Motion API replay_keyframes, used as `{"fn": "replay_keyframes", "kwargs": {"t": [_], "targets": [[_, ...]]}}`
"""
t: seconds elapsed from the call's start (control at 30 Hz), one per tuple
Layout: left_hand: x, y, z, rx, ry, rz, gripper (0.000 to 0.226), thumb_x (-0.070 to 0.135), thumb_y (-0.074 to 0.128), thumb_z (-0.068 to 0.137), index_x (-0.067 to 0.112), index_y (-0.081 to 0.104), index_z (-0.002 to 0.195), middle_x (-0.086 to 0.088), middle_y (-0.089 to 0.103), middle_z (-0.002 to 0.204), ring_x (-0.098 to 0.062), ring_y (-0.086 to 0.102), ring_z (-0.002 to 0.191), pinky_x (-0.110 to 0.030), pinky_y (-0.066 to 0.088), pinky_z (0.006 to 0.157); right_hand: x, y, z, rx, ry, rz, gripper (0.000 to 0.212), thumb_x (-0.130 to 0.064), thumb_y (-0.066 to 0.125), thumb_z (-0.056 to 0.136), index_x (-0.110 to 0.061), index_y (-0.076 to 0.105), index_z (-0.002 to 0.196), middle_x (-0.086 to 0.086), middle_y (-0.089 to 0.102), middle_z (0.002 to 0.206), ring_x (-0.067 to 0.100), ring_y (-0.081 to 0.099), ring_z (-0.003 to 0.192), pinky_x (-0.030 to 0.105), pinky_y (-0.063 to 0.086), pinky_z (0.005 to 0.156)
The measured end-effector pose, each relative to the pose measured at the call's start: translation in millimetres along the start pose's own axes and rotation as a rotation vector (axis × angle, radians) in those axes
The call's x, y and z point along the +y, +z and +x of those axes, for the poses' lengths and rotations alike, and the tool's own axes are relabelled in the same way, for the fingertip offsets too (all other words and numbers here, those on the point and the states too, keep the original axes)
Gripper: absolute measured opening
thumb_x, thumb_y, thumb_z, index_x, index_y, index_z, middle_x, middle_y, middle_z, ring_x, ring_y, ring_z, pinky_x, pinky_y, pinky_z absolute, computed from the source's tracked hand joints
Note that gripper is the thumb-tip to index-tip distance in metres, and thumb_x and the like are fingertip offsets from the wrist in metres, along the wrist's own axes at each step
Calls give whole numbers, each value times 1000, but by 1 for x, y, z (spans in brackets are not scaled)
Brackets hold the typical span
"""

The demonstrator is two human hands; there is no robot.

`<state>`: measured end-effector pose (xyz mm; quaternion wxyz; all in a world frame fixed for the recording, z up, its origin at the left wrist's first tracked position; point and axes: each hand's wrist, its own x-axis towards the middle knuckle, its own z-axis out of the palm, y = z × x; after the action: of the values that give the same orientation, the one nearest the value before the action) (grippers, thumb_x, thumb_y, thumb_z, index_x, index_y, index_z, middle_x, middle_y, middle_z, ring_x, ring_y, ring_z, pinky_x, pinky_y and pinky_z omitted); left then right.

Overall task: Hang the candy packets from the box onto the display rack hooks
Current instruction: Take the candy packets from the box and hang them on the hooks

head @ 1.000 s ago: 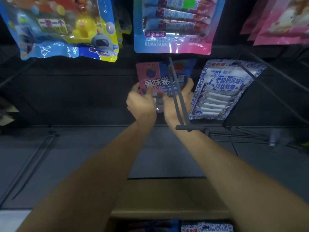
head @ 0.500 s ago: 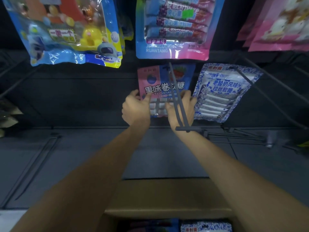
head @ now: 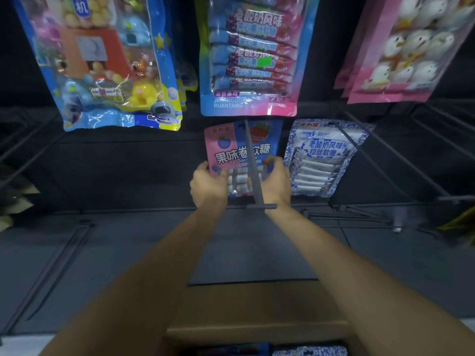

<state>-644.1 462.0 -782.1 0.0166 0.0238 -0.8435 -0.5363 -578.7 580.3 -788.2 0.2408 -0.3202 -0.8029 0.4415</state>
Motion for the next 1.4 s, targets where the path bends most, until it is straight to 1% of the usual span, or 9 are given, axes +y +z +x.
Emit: {"fn": "replay_keyframes", "kwargs": {"t": [0.1, 0.27, 0.57, 0.73, 0.8, 0.93, 1.07, 1.13, 1.4], "targets": [[1, -3, -6, -15, 10, 38, 9, 30, 65, 96, 25, 64, 103, -5, 76, 103, -31, 65, 92, -29, 39, 76, 0, -4, -1, -22, -5, -11, 56, -18, 83, 82, -26, 55, 130, -1, 53, 130, 19, 60, 103, 31, 46, 80], [-5, -21, -24, -97, 52, 207, 59, 48, 63, 97, 15, 52, 145, -11, 70, 123, -38, 65, 115, -43, 52, 90, 1, -17, -15, -93, -19, -62, 72, -23, 89, 79, -26, 53, 140, 0, 56, 136, 23, 62, 116, 34, 53, 94], [-5, -90, -103, -377, 245, 591, 60, 51, 67, 94, 25, 53, 146, -8, 53, 136, -31, 57, 128, -44, 49, 100, -14, -90, -101, -302, -146, -338, 82, -50, 79, 87, -28, 41, 156, 4, 48, 150, 26, 52, 138, 40, 46, 106], [-12, -131, -165, -435, 457, 822, 96, 83, 32, 78, 26, 47, 154, -5, 46, 154, -29, 48, 140, -50, 46, 109, -21, -126, -168, -407, -204, -479, 102, -82, 58, 79, -29, 33, 162, 4, 41, 159, 27, 42, 147, 41, 37, 119], [-15, -147, -189, -489, 510, 896, 85, 78, 41, 88, 29, 39, 158, -4, 35, 163, -27, 39, 148, -49, 41, 115, -17, -137, -193, -457, -256, -513, 112, -92, 39, 70, -30, 30, 163, 4, 35, 163, 26, 34, 153, 44, 33, 123], [-28, -183, -234, -523, 570, 927, 89, 75, 28, 80, 32, 41, 157, -7, 39, 162, -32, 46, 145, -50, 40, 115, -7, -163, -238, -581, -339, -534, 95, -78, 55, 90, -33, 20, 166, 3, 17, 173, 24, 16, 161, 45, 22, 129], [-69, -213, -268, -447, 689, 897, 64, 50, 54, 81, 25, 57, 140, -9, 65, 137, -35, 69, 115, -50, 59, 87, 17, -178, -271, -631, -413, -549, 80, -67, 55, 98, -32, 28, 164, -5, 30, 163, 17, 35, 149, 37, 38, 119], [-90, -228, -281, -450, 659, 893, 59, 45, 62, 84, 25, 55, 139, -6, 62, 138, -32, 65, 121, -49, 56, 95, 32, -179, -285, -657, -442, -539, 72, -65, 53, 99, -31, 36, 160, -10, 40, 150, 15, 46, 136, 33, 45, 109], [-166, -254, -300, -558, 393, 1013, 79, 61, 15, 93, 26, 26, 164, -11, 35, 165, -37, 38, 148, -52, 38, 118, 107, -134, -333, -892, -657, -774, 58, -45, 64, 97, -18, 55, 147, 10, 52, 138, 33, 54, 126, 46, 51, 104]]}}
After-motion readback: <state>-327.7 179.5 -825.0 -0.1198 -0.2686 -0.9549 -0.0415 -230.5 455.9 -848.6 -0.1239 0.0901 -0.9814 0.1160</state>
